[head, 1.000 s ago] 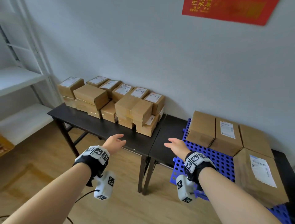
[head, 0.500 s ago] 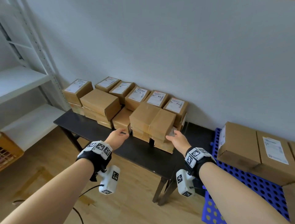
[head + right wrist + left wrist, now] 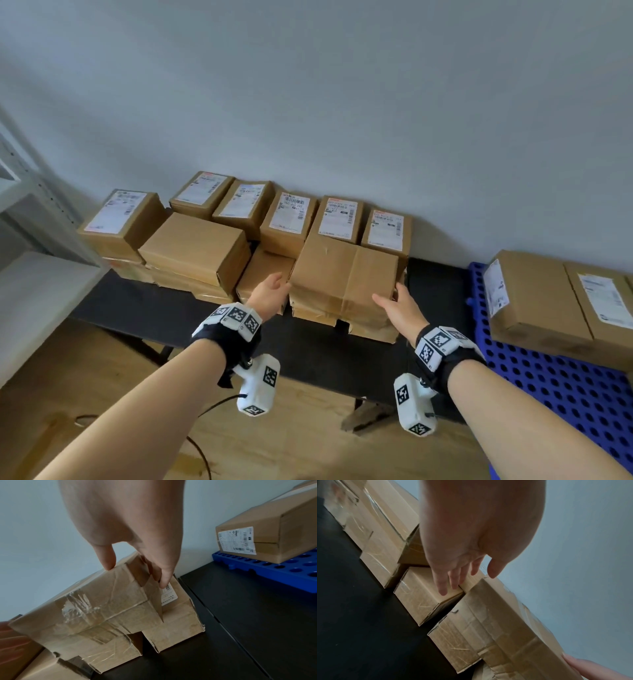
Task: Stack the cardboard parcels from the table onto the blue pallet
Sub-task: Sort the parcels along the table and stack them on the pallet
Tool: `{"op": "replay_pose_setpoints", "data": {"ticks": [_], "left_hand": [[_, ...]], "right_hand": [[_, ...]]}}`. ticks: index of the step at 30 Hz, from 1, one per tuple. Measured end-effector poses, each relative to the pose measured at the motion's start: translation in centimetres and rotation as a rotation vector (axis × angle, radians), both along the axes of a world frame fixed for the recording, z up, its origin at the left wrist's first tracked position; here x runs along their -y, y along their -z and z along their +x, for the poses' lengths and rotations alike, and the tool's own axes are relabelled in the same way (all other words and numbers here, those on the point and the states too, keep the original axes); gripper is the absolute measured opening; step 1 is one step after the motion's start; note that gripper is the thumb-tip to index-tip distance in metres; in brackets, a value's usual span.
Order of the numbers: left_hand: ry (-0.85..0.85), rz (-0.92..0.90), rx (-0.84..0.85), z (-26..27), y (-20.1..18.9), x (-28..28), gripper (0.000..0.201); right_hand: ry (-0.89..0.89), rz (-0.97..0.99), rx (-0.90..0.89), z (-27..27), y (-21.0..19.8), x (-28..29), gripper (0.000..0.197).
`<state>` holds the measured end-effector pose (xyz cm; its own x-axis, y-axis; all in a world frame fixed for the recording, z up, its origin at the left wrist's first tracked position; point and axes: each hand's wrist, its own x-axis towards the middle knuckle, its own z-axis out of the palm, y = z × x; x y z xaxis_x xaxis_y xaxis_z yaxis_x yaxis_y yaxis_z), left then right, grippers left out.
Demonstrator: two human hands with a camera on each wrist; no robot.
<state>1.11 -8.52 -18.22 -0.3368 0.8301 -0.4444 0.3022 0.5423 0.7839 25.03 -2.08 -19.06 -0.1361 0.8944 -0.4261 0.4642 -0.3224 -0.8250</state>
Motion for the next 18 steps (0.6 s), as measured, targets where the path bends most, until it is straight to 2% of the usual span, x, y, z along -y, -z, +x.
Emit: {"op": "replay_pose_setpoints", "data": {"ticks": [9, 18], "left_hand": [[0.064, -0.001, 0.199, -1.7, 1.3, -2.6, 0.047], [0.05, 0.011, 0.281, -1.6, 1.9, -2.0, 0.046]], "right_hand": [[0.142, 0.0, 0.013, -1.9, 0.0, 0.4, 0.059], [0.211, 0.005, -0.018, -2.5, -0.5, 1.4, 0.055]]}}
